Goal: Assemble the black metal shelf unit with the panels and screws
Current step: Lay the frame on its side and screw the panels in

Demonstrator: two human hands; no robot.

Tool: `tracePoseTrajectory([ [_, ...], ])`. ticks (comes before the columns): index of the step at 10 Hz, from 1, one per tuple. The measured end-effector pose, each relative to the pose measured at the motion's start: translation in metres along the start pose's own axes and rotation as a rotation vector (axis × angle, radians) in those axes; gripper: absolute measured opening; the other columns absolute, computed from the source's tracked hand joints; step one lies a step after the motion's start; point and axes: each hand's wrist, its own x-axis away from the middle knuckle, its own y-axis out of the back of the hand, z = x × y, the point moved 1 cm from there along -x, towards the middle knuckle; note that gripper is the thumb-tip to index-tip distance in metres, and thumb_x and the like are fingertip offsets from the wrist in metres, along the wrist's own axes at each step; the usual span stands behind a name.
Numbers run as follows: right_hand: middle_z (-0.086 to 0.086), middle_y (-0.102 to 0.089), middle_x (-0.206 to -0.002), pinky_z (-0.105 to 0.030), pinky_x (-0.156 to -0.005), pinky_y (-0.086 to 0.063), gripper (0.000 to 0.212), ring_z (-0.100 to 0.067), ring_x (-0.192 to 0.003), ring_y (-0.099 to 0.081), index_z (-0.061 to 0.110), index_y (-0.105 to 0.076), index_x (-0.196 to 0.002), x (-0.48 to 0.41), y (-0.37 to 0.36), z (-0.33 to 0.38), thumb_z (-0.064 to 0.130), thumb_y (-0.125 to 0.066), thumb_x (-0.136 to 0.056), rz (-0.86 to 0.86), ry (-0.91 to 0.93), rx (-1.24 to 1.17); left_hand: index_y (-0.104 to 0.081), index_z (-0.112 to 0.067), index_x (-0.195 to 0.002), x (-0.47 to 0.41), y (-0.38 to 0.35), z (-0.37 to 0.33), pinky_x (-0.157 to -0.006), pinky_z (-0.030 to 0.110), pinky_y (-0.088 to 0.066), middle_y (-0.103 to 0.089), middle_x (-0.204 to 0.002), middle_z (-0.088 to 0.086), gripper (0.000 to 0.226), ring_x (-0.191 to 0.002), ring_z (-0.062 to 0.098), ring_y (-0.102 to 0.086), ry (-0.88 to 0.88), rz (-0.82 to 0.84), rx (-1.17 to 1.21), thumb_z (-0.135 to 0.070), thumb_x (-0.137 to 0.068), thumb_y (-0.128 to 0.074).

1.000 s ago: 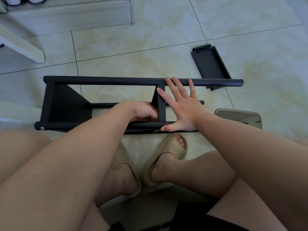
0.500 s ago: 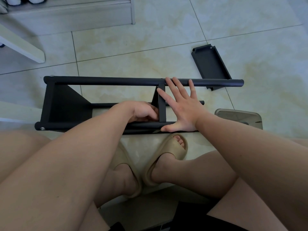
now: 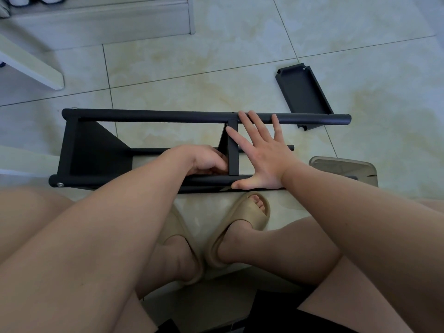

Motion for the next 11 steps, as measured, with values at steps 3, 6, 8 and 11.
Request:
tracePoseTrajectory([
  [3, -0.013, 0.013, -0.169, -0.070, -0.118, 0.006, 0.125, -0.032, -0.155, 0.013, 0.028, 0.005, -0.161, 0.0000, -0.0016, 0.0003, 0.100, -0.030, -0.064, -0.011, -0.002, -0.002, -0.057, -0.011, -0.102, 0.0017, -0.0001, -0.0017, -0.083, 0.032, -0.044, -0.053, -0.095, 0.014, 0.025, -0.089, 0.024, -0.053, -0.006, 0.037, 0.034, 0.007, -0.084, -0.053],
  [6, -0.014, 0.013, -0.169, -0.069, -0.118, 0.007, 0.125, -0.033, -0.156, 0.012, 0.029, 0.003, -0.161, 0.0000, -0.0013, -0.0003, 0.100, -0.030, -0.065, -0.019, 0.001, -0.009, -0.068, -0.009, -0.092, 0.0048, -0.0008, -0.0036, -0.068, 0.023, -0.052, -0.067, -0.089, 0.009, 0.020, -0.076, 0.019, -0.064, 0.014, 0.074, 0.055, 0.003, -0.088, -0.052],
  [8, -0.013, 0.013, -0.169, -0.069, -0.118, 0.006, 0.125, -0.032, -0.156, 0.013, 0.029, 0.003, -0.162, 0.0003, -0.0013, 0.0005, 0.099, -0.031, -0.064, -0.016, -0.004, -0.009, -0.075, -0.009, -0.102, 0.0091, -0.0008, -0.0053, -0.082, 0.032, -0.054, -0.073, -0.097, 0.011, 0.028, -0.085, 0.025, -0.068, 0.109, 0.143, 0.005, -0.010, -0.079, -0.060],
  [11, -0.013, 0.013, -0.169, -0.069, -0.118, 0.007, 0.125, -0.032, -0.155, 0.014, 0.028, 0.003, -0.162, 0.0002, -0.0007, 0.0006, 0.099, -0.031, -0.064, -0.012, -0.005, -0.008, -0.059, -0.006, -0.117, 0.0090, -0.0020, -0.0058, -0.108, 0.046, -0.043, -0.060, -0.113, 0.022, 0.031, -0.104, 0.031, -0.060, 0.031, 0.087, 0.046, 0.007, -0.089, -0.055],
])
